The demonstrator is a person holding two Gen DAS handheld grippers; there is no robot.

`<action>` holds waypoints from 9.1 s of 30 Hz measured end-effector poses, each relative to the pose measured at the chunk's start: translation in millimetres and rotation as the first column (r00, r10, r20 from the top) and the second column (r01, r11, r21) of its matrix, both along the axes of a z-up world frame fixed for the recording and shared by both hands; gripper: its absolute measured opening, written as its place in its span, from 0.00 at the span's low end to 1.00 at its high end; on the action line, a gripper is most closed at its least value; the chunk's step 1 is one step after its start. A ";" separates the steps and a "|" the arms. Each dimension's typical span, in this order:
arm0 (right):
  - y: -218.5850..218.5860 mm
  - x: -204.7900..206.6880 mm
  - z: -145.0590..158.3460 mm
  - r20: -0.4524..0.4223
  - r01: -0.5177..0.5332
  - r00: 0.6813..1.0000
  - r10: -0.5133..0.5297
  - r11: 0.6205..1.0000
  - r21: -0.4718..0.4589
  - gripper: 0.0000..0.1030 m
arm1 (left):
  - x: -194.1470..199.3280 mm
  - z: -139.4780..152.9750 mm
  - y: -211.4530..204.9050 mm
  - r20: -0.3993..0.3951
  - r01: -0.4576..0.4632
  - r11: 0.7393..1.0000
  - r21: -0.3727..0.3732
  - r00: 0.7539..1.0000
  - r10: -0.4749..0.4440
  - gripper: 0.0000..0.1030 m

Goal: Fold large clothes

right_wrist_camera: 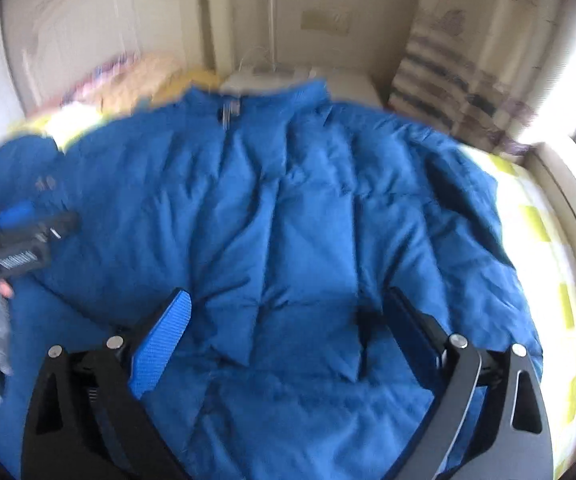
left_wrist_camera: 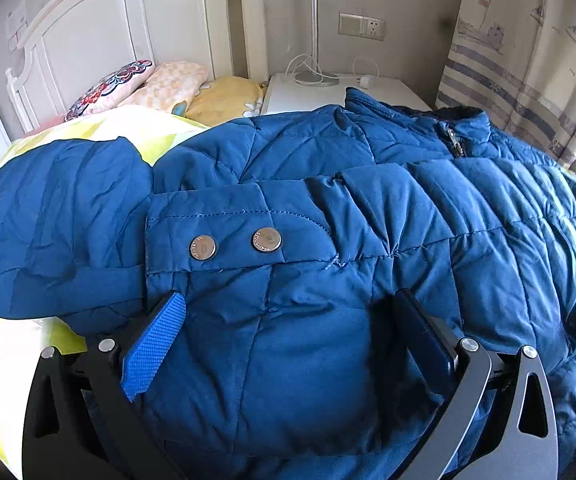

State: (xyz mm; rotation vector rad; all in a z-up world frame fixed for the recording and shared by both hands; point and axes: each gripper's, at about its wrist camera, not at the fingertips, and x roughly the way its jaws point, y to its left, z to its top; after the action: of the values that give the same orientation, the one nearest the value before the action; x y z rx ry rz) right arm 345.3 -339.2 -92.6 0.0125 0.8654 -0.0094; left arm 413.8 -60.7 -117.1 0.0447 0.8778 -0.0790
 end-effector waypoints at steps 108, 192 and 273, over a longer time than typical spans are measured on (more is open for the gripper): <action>-94.8 -11.6 -26.0 0.100 0.081 0.970 -0.221 0.682 0.727 0.61 | -43.7 -5.1 91.3 -0.051 -0.149 0.974 -0.172 0.989 0.142 0.94; -21.0 17.8 -11.6 0.107 0.036 0.993 -0.040 0.998 0.045 0.75 | 45.8 60.3 -78.2 0.006 0.089 0.990 -0.109 0.996 -0.089 0.95; 23.5 -56.3 -12.7 -0.116 -0.129 0.985 0.131 0.991 0.028 0.94 | -121.8 10.2 2.2 -0.097 0.172 0.984 -0.045 0.980 -0.175 0.95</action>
State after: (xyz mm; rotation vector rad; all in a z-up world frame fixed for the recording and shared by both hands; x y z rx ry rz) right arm 289.0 -315.7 -105.3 -0.0258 0.9824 0.1220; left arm 292.0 -58.4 -106.9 0.0838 0.9720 -0.2625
